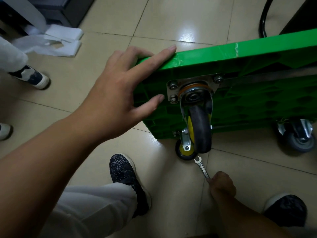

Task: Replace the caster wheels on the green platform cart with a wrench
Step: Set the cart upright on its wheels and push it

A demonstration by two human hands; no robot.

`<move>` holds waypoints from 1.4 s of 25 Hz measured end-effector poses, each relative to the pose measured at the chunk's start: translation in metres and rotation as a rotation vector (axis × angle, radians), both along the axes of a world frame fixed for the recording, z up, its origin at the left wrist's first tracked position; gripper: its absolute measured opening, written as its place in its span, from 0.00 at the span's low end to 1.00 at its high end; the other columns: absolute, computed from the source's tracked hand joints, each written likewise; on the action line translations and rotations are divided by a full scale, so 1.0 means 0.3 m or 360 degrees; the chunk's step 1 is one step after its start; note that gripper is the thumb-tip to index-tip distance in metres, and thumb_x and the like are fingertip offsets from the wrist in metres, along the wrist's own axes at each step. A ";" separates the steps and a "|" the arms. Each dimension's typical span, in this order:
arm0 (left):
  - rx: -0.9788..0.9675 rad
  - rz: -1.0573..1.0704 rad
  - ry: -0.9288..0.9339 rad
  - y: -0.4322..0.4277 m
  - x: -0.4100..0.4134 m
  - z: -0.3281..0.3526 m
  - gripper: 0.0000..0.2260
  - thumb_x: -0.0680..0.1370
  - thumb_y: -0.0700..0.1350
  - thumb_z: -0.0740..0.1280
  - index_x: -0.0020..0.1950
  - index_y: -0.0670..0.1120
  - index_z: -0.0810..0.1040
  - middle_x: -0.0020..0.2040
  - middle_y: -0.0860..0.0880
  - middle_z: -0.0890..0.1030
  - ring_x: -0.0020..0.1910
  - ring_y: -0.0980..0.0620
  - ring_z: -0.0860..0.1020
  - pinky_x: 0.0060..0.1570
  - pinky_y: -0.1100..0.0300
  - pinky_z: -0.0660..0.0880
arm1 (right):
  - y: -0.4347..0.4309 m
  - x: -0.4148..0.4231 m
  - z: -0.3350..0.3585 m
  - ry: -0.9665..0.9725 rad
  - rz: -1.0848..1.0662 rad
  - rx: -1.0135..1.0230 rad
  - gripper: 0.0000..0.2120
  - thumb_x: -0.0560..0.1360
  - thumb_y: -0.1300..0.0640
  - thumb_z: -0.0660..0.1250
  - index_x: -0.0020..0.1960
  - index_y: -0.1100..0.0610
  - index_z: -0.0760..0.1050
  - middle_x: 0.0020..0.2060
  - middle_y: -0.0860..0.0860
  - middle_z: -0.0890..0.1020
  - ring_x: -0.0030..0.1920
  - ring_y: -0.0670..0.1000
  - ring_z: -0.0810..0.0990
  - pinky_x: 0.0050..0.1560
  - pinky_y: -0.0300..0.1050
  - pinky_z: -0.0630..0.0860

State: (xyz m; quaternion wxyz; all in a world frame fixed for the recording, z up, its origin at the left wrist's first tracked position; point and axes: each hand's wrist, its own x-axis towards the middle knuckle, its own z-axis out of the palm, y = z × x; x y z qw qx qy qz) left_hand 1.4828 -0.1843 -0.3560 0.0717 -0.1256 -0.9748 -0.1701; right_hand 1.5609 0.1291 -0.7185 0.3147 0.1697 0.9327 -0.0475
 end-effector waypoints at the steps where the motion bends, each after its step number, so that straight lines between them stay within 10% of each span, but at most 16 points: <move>1: -0.0004 -0.0009 0.0001 0.000 -0.003 0.002 0.32 0.78 0.54 0.66 0.81 0.54 0.61 0.64 0.47 0.71 0.60 0.48 0.68 0.61 0.59 0.65 | -0.005 -0.011 0.027 0.0001 0.0051 -0.0033 0.15 0.71 0.40 0.74 0.45 0.51 0.78 0.44 0.50 0.81 0.47 0.53 0.82 0.48 0.49 0.81; 14: 0.0027 0.0065 -0.0001 0.023 0.022 0.018 0.34 0.76 0.65 0.61 0.81 0.62 0.57 0.68 0.50 0.72 0.64 0.48 0.71 0.64 0.47 0.71 | -0.106 -0.299 1.413 0.0366 0.1324 -0.0042 0.16 0.76 0.40 0.69 0.56 0.50 0.75 0.55 0.50 0.81 0.55 0.53 0.80 0.50 0.45 0.75; 24: 0.0492 0.0185 -0.0226 -0.013 -0.079 0.048 0.26 0.78 0.71 0.59 0.75 0.66 0.66 0.55 0.66 0.74 0.54 0.65 0.73 0.50 0.64 0.73 | -0.441 -0.745 1.532 0.1084 0.1475 -0.0241 0.15 0.78 0.41 0.64 0.57 0.50 0.75 0.49 0.49 0.77 0.50 0.53 0.76 0.50 0.49 0.75; 35: 0.0255 0.0281 -0.0247 -0.592 -0.171 1.224 0.24 0.73 0.59 0.66 0.68 0.55 0.77 0.56 0.57 0.77 0.56 0.53 0.75 0.59 0.56 0.70 | -0.810 -0.649 2.423 0.0974 0.0869 -0.0302 0.12 0.72 0.52 0.73 0.54 0.54 0.79 0.44 0.50 0.80 0.44 0.54 0.80 0.41 0.49 0.79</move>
